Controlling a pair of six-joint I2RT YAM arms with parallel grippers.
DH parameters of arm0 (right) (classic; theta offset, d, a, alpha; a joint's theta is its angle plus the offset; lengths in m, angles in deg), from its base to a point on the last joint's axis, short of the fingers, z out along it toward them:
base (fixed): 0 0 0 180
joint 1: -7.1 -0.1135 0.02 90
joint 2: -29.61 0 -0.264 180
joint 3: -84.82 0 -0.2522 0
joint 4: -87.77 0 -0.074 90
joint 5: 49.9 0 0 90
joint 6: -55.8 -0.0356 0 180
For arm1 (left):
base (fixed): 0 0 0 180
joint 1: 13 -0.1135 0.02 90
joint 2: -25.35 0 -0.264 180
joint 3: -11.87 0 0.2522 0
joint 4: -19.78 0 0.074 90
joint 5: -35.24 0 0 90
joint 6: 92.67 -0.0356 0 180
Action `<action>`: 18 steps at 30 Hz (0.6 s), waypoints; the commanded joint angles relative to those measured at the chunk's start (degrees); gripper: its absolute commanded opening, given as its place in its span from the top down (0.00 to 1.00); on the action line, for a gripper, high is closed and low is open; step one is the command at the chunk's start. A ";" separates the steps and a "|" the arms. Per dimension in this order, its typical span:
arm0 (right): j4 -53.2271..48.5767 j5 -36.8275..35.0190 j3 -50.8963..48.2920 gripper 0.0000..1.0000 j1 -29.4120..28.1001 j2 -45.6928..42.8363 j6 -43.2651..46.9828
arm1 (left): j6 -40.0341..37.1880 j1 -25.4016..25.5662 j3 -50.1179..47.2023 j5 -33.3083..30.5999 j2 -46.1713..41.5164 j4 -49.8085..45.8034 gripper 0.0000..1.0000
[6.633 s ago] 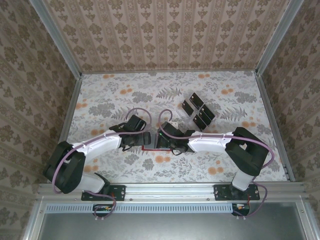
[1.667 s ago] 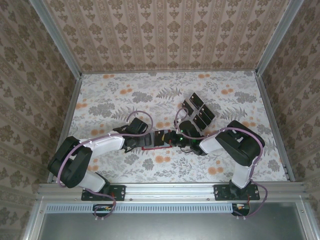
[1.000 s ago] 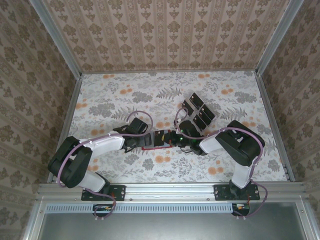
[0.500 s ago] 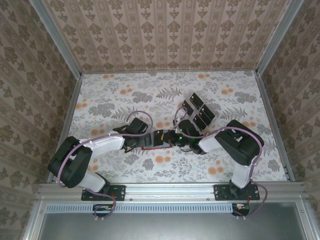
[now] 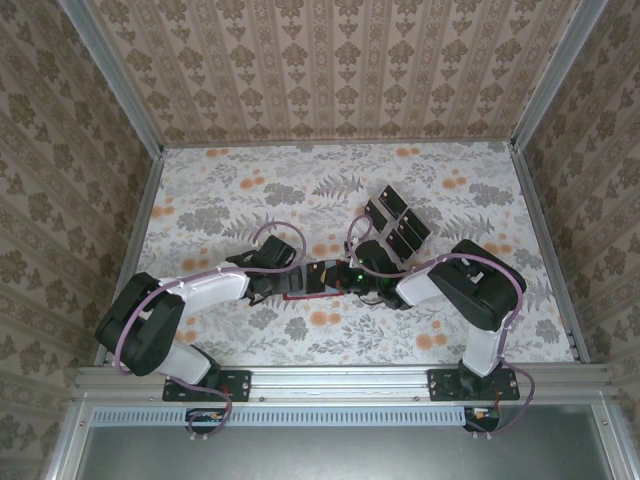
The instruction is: Put the credit cards into the card holder
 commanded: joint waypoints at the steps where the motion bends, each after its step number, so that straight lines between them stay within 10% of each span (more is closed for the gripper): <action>1: -1.64 0.56 -0.32 1.00 -0.51 1.62 0.39 | 1.18 0.11 -2.52 -0.88 1.38 -6.16 0.00; 18: -1.72 2.99 2.29 1.00 -0.94 5.01 -0.50 | 1.26 0.32 -2.47 -0.84 1.60 -5.95 0.00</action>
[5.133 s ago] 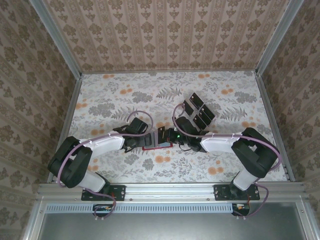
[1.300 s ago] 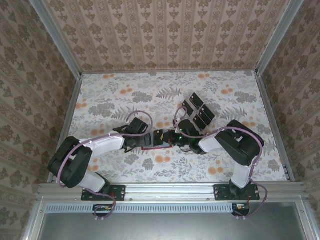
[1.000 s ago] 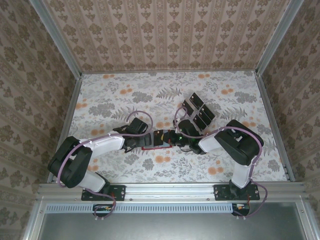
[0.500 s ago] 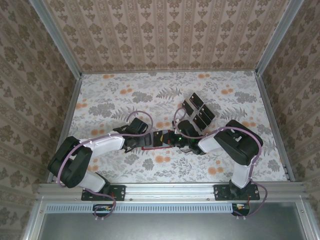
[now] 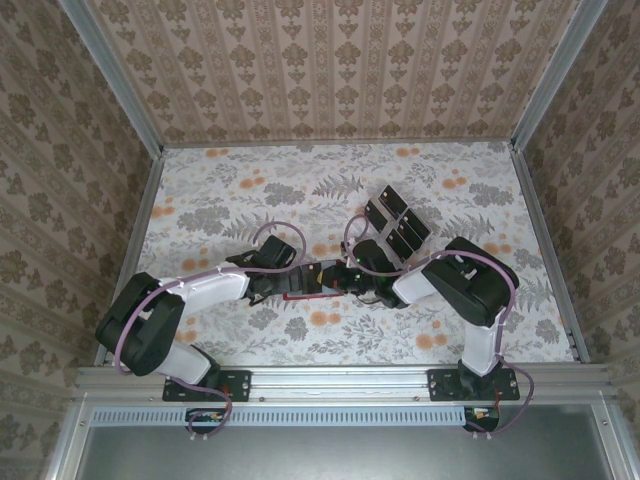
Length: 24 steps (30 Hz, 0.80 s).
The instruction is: Put the credit cards into the card holder
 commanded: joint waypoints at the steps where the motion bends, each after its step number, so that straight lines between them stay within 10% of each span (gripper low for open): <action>1: -3.19 0.93 0.82 1.00 -0.92 2.41 -0.19 | 1.20 0.24 -2.47 -0.79 1.64 -5.95 0.00; 16: -9.91 0.91 4.94 0.99 -2.22 3.23 1.19 | -0.67 -0.71 0.70 -0.86 -0.61 -7.53 0.00; 24: -20.76 0.14 9.01 0.61 -2.21 -0.64 5.18 | -3.31 -6.21 1.68 -0.88 -5.73 -11.02 0.00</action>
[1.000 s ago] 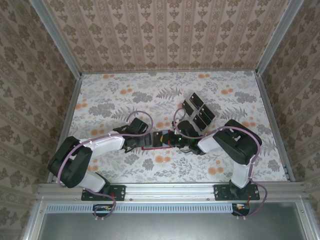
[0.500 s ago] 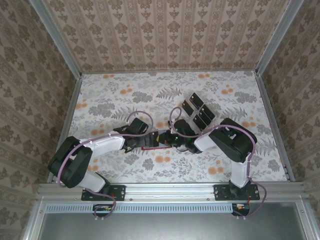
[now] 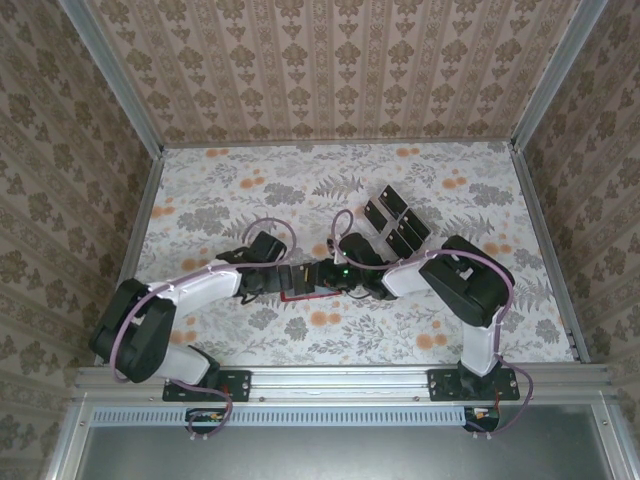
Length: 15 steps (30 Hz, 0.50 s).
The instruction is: Put the credit cards into the card holder
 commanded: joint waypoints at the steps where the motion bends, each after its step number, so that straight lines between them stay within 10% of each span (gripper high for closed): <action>1: -11.12 -1.05 1.51 0.58 -0.30 -1.43 3.53 | -2.19 -2.36 0.54 -0.61 -2.95 -4.05 0.00; 10: -29.76 -5.71 8.32 0.49 -0.32 -6.87 11.62 | -2.37 -4.31 -2.22 0.15 -4.51 -3.19 0.00; 15: -39.96 -9.67 13.88 0.59 -0.29 -6.03 15.85 | -2.14 -4.31 -2.66 0.58 -2.92 -1.95 0.00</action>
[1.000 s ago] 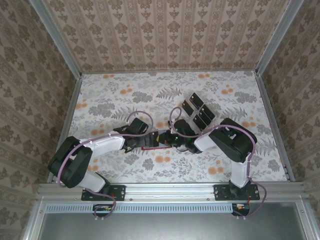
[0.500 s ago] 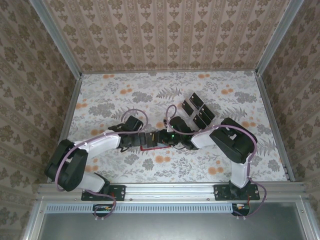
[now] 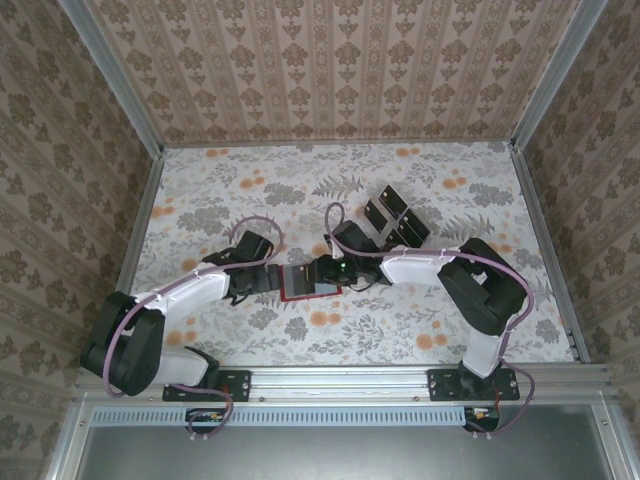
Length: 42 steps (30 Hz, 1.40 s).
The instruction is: Put the credit cards into the card holder
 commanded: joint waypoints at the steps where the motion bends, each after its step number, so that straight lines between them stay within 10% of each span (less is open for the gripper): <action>1: -11.00 -4.45 3.84 0.62 -0.29 -0.58 4.48 | -0.76 -0.31 -0.67 0.42 1.30 0.12 0.00; 11: -16.63 -7.27 10.39 0.88 -1.41 4.48 8.14 | -0.49 -0.22 -0.76 0.15 3.64 1.36 0.00; 42: -17.69 -5.26 19.70 0.91 -6.19 13.57 7.63 | 0.64 1.89 -1.94 1.39 7.86 5.59 0.00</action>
